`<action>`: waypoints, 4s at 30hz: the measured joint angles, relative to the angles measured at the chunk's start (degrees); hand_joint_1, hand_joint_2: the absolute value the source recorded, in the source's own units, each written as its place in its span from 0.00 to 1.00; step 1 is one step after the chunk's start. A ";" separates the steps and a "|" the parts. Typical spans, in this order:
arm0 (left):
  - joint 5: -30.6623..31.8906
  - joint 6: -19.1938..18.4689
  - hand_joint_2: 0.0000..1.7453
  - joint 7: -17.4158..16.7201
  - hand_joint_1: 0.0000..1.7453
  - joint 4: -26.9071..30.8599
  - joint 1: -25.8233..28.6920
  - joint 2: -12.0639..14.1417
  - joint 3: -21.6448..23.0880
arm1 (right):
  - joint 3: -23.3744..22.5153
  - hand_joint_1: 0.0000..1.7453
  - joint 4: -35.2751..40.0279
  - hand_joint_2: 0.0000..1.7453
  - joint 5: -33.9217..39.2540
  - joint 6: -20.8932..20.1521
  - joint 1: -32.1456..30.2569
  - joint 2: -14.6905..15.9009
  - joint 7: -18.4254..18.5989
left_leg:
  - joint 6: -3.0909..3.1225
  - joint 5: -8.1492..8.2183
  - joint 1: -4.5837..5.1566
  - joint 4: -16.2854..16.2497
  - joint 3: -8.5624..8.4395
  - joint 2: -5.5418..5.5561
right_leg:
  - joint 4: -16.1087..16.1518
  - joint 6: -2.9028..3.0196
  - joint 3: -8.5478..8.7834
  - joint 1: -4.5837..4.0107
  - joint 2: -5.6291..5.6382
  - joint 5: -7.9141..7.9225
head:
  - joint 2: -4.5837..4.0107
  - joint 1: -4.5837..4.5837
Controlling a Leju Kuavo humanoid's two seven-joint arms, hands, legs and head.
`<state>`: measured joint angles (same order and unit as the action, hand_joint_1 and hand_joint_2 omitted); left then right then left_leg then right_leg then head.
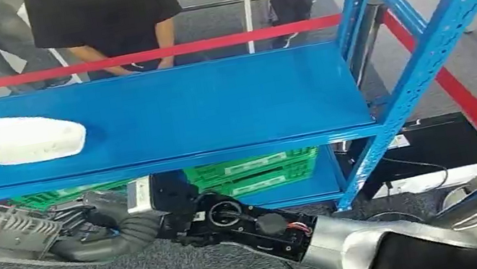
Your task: Take the parts from the cabinet and place them on the table.
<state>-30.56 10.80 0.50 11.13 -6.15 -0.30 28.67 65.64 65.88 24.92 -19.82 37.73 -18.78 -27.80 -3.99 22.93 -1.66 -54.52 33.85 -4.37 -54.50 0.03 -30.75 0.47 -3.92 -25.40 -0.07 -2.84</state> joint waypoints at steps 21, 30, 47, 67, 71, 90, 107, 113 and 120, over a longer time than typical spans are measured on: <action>-0.90 0.02 1.00 0.31 0.00 -0.02 0.25 -0.14 0.02 | 0.63 1.00 -0.15 1.00 -0.24 -1.29 -0.13 -0.70 -0.02 | 2.35 1.03 0.85 -1.10 0.41 9.59 | 1.23 1.30 0.25 -0.07 5.57 1.05 | 0.00 1.18; -0.81 0.02 1.00 0.35 0.00 0.00 0.05 0.11 0.11 | 0.92 1.00 -0.24 1.00 -1.14 -1.29 -0.15 -0.76 0.02 | -0.56 -0.08 -0.41 -0.81 0.38 0.71 | -0.18 -0.22 0.65 0.30 -0.45 -0.69 | 0.00 0.83; -1.77 0.37 1.00 0.79 0.00 0.00 -0.01 -0.09 0.74 | 1.90 1.00 0.68 1.00 -2.34 -1.60 -0.77 -0.94 0.13 | 3.47 0.23 0.69 -0.94 0.57 11.47 | -1.21 1.71 -0.59 -1.07 8.69 -0.61 | -0.02 1.26; -3.37 0.70 1.00 1.42 0.00 0.00 0.89 0.23 0.83 | 2.67 1.00 1.07 1.00 -1.25 -1.36 -1.07 -1.20 0.44 | 3.42 0.23 -0.04 -0.66 0.53 4.14 | -3.22 -1.33 0.28 -0.43 1.75 -4.20 | 0.00 1.29; -3.46 0.68 1.00 1.46 0.00 0.00 1.00 0.35 0.83 | 2.67 1.00 1.01 1.00 -1.11 -1.33 -1.18 -1.14 0.37 | 3.86 0.15 0.24 -0.67 0.62 6.54 | -20.25 -1.36 -7.57 -0.46 3.71 -11.39 | 0.00 1.40; -4.00 0.85 1.00 1.53 0.00 0.00 1.55 0.54 0.83 | 2.75 1.00 0.98 1.00 -0.94 -1.40 -1.18 -1.31 0.26 | 0.98 1.53 0.16 -5.30 1.83 3.29 | 0.95 0.77 1.46 -0.32 -0.19 -0.50 | 0.00 1.02; -5.31 2.45 1.00 1.29 0.00 0.00 1.41 1.55 0.83 | 0.74 1.00 1.68 1.00 -1.48 0.83 -1.31 0.28 0.50 | 3.65 0.03 0.72 -0.19 -0.15 10.35 | -0.88 0.73 0.00 -0.37 9.93 -0.56 | 0.00 1.35; -6.60 2.99 1.00 1.31 0.00 0.00 1.71 2.33 0.83 | -0.61 1.00 2.97 1.00 -2.12 1.81 -2.39 0.77 1.40 | 1.91 1.68 0.33 -2.81 2.04 7.01 | 1.73 1.00 1.11 -0.28 6.23 0.70 | 0.00 1.42; -7.80 4.13 1.00 0.00 0.00 0.00 1.55 3.49 0.83 | -1.03 1.00 2.91 1.00 -1.99 0.83 -3.09 0.96 -0.28 | 0.50 2.11 0.07 -7.09 3.07 3.97 | 1.27 0.84 0.89 -0.52 0.84 0.19 | 0.00 1.39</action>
<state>-38.36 14.93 0.50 11.13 -4.60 3.19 29.51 64.61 68.78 22.93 -18.99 34.64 -17.81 -28.08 -3.49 25.04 -1.59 -61.60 36.92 -0.40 -53.23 0.87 -29.87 -0.05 -3.08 -25.21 -0.07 -1.44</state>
